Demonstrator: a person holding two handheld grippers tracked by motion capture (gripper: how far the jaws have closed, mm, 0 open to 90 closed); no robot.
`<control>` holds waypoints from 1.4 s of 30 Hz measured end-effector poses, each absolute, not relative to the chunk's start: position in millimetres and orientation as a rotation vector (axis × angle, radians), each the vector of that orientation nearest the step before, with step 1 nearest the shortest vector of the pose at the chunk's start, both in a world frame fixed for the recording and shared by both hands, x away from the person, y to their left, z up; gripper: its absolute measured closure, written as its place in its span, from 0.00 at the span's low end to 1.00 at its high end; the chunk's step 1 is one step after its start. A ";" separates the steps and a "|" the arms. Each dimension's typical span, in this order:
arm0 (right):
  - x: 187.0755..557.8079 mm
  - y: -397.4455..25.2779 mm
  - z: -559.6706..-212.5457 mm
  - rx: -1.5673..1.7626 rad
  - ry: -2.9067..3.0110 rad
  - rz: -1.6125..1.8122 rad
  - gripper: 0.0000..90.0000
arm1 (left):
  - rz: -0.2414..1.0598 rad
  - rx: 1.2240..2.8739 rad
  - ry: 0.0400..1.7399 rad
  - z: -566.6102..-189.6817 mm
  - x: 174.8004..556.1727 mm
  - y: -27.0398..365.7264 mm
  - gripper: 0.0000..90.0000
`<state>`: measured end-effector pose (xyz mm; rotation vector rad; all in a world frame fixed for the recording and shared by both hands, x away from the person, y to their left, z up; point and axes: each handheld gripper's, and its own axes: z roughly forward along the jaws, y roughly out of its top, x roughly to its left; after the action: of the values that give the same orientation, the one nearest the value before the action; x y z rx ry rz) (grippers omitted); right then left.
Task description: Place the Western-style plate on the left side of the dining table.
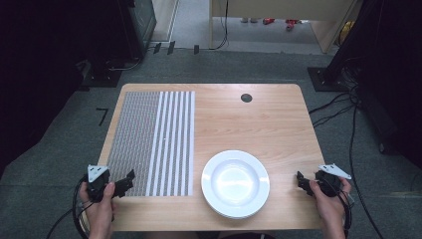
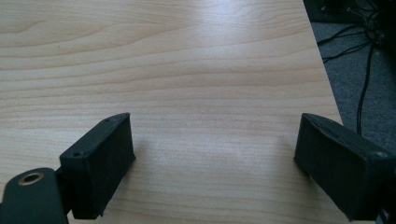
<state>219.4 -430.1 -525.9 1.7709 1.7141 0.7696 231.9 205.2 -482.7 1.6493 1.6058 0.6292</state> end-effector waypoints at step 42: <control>220.2 -429.8 -526.0 1.792 1.696 0.760 0.09 | 0.528 1.750 1.402 -462.1 261.3 110.9 0.11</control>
<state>220.2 -429.8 -526.0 1.7922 1.6964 0.7596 261.3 110.9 -462.1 1.7503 1.4019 0.5279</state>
